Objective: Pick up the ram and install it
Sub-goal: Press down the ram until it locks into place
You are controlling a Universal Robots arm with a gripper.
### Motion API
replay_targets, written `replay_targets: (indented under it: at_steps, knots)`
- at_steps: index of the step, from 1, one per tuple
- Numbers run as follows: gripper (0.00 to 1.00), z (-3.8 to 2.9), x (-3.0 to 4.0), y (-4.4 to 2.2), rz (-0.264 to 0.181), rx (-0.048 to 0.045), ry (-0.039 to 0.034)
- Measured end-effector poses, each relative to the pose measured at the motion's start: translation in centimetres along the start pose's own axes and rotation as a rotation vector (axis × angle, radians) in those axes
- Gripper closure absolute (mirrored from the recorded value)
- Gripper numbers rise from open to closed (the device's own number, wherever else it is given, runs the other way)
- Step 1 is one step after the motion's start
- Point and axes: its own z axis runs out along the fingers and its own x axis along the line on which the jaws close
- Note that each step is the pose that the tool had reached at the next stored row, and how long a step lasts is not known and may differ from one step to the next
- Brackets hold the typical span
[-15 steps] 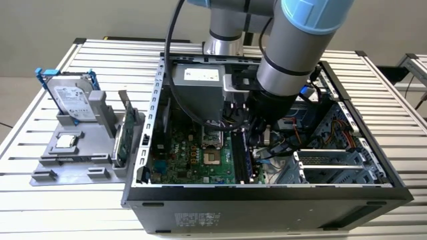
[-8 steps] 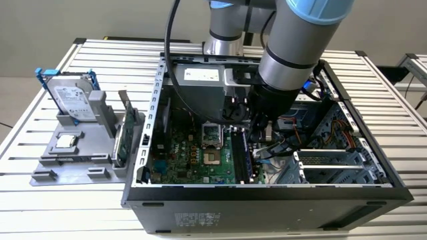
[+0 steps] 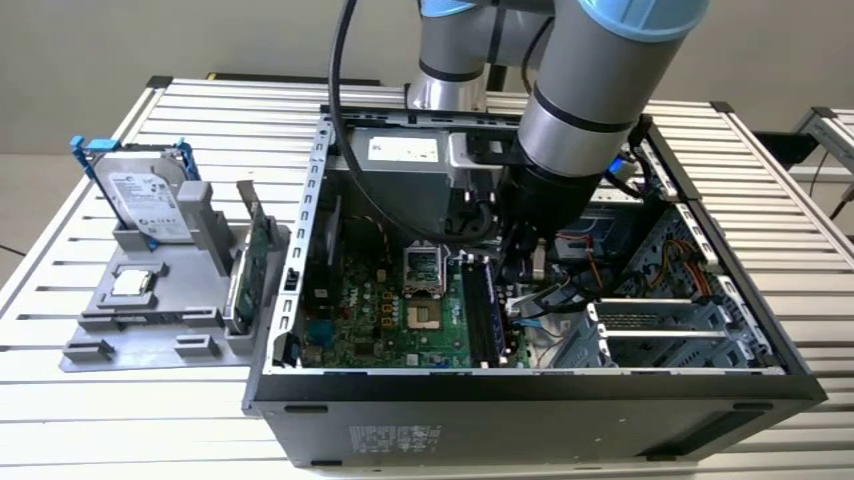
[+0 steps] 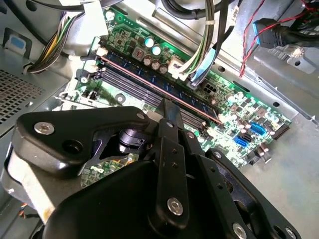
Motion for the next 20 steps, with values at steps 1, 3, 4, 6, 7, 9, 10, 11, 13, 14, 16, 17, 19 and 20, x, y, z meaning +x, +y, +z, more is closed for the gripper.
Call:
replay_targets:
  at_steps: [1,3,4,6,7,9,10,11,13,14,16,17,19,20]
  knots:
    - [1.00,-0.20,-0.01,0.01,0.000,0.0001,-0.0003]
    - [1.00,-0.57,-0.02,0.03,0.000,0.0000,-0.0004]
    - [1.00,-0.69,-0.02,0.03,0.000,0.0001,-0.0004]
    - [1.00,-0.87,-0.02,0.04,0.000,0.0001,-0.0004]
    - [1.00,-0.97,-0.03,0.04,0.000,0.0001,-0.0004]
    - [1.00,-1.21,-0.03,0.06,0.000,0.0001,-0.0005]
    - [1.00,-1.36,-0.03,0.06,0.000,0.0000,-0.0004]
    - [1.00,-1.48,-0.04,0.07,0.000,0.0001,-0.0003]
    - [1.00,-1.52,-0.04,0.07,0.000,0.0001,-0.0007]
    - [1.00,-1.52,-0.04,0.07,0.000,0.0002,-0.0007]
    - [1.00,-1.53,-0.04,0.07,0.000,0.0001,-0.0005]
    - [1.00,-1.54,-0.04,0.07,0.000,0.0001,-0.0005]
    - [1.00,-1.54,-0.04,0.07,0.000,0.0001,-0.0005]
    - [1.00,-1.58,-0.04,0.07,0.000,0.0001,-0.0003]
